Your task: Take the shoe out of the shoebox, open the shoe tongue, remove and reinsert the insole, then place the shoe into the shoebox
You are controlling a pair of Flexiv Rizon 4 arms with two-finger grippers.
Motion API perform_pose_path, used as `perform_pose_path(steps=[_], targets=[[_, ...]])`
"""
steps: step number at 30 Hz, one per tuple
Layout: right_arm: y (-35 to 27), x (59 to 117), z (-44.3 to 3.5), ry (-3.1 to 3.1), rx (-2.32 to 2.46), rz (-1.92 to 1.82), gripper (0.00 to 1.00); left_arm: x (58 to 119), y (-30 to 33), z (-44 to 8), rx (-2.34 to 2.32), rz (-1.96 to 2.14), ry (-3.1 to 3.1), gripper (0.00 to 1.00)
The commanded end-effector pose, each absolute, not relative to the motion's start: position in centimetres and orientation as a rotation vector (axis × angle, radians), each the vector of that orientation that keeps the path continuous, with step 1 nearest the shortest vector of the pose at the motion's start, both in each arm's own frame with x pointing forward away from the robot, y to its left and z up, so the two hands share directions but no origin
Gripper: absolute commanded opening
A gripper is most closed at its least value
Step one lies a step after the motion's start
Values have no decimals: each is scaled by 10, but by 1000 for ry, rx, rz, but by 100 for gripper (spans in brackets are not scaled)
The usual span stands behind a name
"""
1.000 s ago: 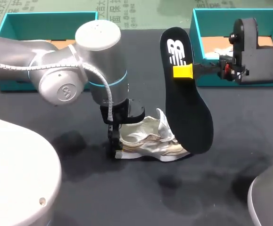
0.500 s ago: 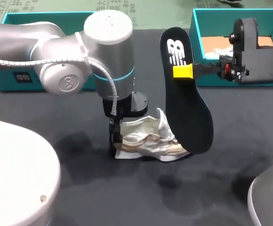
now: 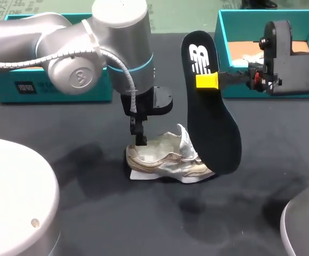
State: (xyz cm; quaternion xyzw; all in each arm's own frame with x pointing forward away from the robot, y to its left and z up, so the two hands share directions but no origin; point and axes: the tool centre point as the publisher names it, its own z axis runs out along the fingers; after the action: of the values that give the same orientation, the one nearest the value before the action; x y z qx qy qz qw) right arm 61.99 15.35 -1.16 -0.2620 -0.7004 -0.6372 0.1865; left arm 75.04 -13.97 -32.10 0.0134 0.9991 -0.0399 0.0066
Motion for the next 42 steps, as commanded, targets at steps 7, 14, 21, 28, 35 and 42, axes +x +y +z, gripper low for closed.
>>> perform_pose_path(steps=[7,14,21,28,35,42], targets=[[156,621,-13,-1972,-738,-1794,0,761,-175,-328,73,-124,3172,100],[156,621,-13,-1972,-738,-1794,0,770,-190,-344,58,-138,3186,100],[156,621,-13,-1972,-738,-1794,0,771,-199,-371,48,-132,3236,100],[156,621,-13,-1972,-738,-1794,0,767,-204,-385,37,-97,3252,98],[156,621,-13,-1972,-738,-1794,0,759,-202,-388,38,-71,3258,39],[156,621,-13,-1972,-738,-1794,0,755,-196,-389,40,-59,3271,0]])
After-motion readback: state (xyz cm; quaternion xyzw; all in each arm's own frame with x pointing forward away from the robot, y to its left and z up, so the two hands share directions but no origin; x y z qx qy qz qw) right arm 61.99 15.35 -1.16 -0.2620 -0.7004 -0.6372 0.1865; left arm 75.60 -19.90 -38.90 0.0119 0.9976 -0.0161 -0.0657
